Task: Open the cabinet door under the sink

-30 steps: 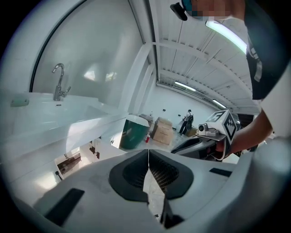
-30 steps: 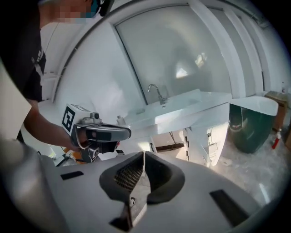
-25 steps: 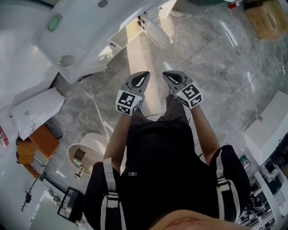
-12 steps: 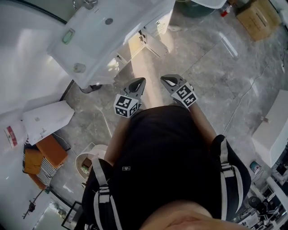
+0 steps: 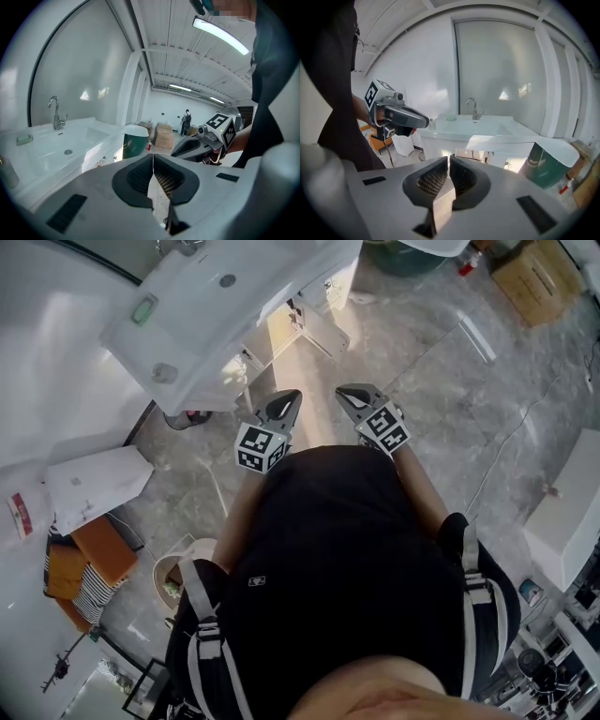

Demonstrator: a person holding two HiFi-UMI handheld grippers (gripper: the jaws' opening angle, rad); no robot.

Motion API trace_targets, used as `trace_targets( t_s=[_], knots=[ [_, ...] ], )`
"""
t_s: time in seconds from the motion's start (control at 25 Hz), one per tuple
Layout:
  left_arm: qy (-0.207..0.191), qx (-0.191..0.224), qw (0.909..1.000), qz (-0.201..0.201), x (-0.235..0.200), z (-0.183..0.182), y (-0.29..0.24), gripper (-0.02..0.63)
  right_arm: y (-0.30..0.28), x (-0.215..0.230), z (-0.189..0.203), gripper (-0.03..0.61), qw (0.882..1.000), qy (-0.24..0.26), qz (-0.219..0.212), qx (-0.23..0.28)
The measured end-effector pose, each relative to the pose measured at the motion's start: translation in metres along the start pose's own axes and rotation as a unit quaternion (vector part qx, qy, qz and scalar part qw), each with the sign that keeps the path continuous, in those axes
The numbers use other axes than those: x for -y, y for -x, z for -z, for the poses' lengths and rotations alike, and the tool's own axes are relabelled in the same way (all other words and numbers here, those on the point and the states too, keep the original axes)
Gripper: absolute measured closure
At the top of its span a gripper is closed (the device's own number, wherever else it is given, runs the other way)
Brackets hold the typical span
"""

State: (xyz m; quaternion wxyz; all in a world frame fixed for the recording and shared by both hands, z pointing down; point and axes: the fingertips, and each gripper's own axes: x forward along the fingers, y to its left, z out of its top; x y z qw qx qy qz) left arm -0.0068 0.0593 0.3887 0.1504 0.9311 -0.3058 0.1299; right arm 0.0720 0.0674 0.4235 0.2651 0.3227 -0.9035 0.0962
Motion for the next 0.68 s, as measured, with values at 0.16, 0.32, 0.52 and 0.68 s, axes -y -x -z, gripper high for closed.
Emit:
trace_targets(
  t_s=[0.16,0.32,0.52,0.68],
  knots=[
    [0.002,0.001,1.0000,0.000,0.003,-0.002,-0.001,0.598,0.002,-0.003,0.002,0.511,1.000,-0.004,-0.002,0.003],
    [0.004,-0.002,1.0000,0.003,0.008,0.000,0.001,0.597,0.005,-0.001,0.006,0.511,1.000,-0.008,0.009,0.006],
    [0.006,-0.005,1.0000,-0.001,0.010,0.003,0.004,0.597,0.011,-0.001,0.010,0.511,1.000,-0.014,0.012,0.007],
    [0.005,-0.011,0.9999,0.001,0.013,0.008,0.004,0.597,0.014,-0.005,0.015,0.511,1.000,-0.019,0.011,0.007]
  ],
)
